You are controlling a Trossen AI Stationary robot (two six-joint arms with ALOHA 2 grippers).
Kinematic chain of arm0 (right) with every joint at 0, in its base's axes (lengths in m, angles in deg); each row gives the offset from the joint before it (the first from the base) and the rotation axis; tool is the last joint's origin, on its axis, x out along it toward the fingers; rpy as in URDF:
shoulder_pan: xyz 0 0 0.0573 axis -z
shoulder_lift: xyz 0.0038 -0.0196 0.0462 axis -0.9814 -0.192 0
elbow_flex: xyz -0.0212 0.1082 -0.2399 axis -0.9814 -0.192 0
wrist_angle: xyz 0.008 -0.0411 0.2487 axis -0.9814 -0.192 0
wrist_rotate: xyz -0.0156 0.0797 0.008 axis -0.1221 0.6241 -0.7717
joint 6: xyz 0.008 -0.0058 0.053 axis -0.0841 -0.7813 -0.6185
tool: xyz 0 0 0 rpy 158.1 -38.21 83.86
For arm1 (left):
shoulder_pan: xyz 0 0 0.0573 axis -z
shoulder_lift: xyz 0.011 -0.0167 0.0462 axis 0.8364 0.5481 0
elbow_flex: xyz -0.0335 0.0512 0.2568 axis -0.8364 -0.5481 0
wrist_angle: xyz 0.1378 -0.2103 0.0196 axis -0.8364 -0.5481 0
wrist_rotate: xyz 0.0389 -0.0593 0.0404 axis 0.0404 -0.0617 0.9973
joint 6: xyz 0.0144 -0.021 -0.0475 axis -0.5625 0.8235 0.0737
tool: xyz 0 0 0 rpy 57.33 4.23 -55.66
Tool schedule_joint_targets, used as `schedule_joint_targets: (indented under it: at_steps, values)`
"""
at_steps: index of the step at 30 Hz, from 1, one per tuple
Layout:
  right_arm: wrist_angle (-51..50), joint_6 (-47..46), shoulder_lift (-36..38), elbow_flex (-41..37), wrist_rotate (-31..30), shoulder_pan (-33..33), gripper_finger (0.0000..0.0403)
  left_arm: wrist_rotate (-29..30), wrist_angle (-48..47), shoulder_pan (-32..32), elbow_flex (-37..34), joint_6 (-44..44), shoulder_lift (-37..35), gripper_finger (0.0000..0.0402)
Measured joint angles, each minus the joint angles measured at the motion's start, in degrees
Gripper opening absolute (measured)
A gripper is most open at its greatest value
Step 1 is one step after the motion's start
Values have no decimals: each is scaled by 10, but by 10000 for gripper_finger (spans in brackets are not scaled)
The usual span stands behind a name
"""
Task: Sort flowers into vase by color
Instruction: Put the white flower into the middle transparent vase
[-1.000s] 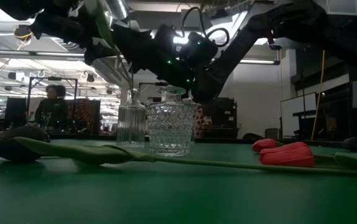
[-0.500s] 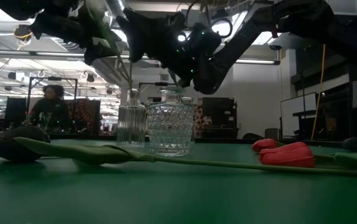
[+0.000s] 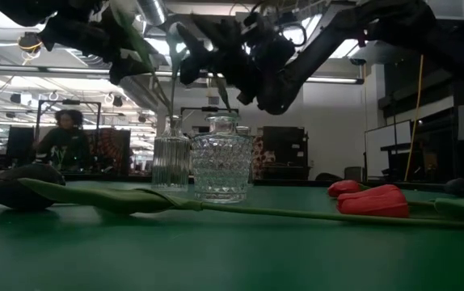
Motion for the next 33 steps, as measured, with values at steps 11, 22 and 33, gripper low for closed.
schedule_joint_targets:
  at_steps: [11,22,33]
  values:
    - [-20,-7,78,0,0,24,135,0,-62,0,70,-1,0,249]
    - [-32,-14,256,0,-41,25,135,30,-141,25,264,13,0,249]
    - [-702,407,459,235,-170,43,135,77,-129,31,329,69,0,249]
